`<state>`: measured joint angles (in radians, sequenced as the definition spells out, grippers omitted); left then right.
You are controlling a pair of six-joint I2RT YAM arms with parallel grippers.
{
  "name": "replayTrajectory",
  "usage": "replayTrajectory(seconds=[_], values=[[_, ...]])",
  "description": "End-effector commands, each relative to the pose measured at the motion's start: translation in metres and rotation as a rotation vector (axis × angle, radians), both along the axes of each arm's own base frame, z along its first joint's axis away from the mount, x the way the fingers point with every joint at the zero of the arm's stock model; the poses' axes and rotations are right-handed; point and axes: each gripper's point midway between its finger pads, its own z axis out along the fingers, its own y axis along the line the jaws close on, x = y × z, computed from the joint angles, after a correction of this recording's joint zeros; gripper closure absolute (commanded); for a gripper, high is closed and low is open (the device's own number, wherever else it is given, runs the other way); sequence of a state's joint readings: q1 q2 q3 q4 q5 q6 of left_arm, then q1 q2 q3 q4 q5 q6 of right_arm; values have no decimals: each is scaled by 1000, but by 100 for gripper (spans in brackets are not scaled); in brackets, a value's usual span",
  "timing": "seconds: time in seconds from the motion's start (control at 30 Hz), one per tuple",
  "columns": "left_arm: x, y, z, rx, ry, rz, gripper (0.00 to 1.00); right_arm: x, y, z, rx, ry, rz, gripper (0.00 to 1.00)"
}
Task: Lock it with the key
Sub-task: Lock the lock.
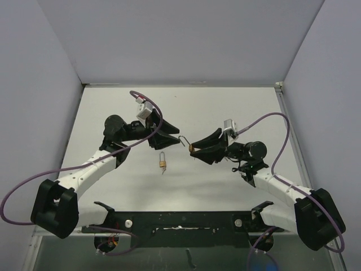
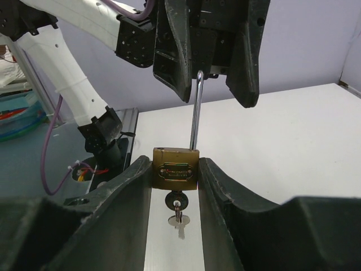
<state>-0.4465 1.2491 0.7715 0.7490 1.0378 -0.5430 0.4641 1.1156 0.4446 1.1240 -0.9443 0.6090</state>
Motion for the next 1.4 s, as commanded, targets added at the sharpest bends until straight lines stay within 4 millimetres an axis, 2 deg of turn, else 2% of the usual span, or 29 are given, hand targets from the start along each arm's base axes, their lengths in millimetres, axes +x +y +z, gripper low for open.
replayTrajectory(seconds=[0.0, 0.4, 0.47, 0.53, 0.7, 0.8, 0.9, 1.1, 1.13, 1.17, 1.2, 1.23, 1.3, 1.37], values=[[-4, -7, 36, -88, -89, -47, 53, -4, 5, 22, 48, -87, 19, 100], [-10, -12, 33, -88, -72, -77, 87, 2, 9, 22, 51, -95, -4, 100], [-12, -11, 32, -84, -77, -81, 87, 3, 9, 23, 54, -98, -11, 100], [-15, -11, 31, -82, -82, -89, 80, 4, 9, 24, 56, -100, -18, 100], [-18, -10, 32, -79, -88, -99, 79, 7, 9, 25, 55, -98, -26, 100], [-20, -11, 31, -75, -88, -112, 85, 9, 9, 25, 57, -98, -33, 100], [-20, -12, 31, -74, -91, -114, 100, 10, 9, 25, 58, -99, -41, 100], [-21, -10, 35, -83, -101, -100, 100, 13, 8, 20, 38, -81, -62, 100], [-21, -10, 37, -86, -104, -95, 100, 15, 8, 18, 31, -71, -71, 96], [-21, -9, 39, -88, -111, -89, 100, 17, 8, 15, 21, -57, -79, 86], [-22, -9, 42, -87, -119, -86, 100, 17, 8, 14, 10, -52, -81, 71], [-23, -9, 44, -83, -126, -89, 100, 17, 9, 12, -2, -52, -79, 47], [-24, -8, 50, -72, -144, -95, 100, 15, 8, 12, -22, -52, -81, 17], [-25, -8, 54, -55, -152, -103, 100, 15, 5, 16, -29, -70, -100, 12]])
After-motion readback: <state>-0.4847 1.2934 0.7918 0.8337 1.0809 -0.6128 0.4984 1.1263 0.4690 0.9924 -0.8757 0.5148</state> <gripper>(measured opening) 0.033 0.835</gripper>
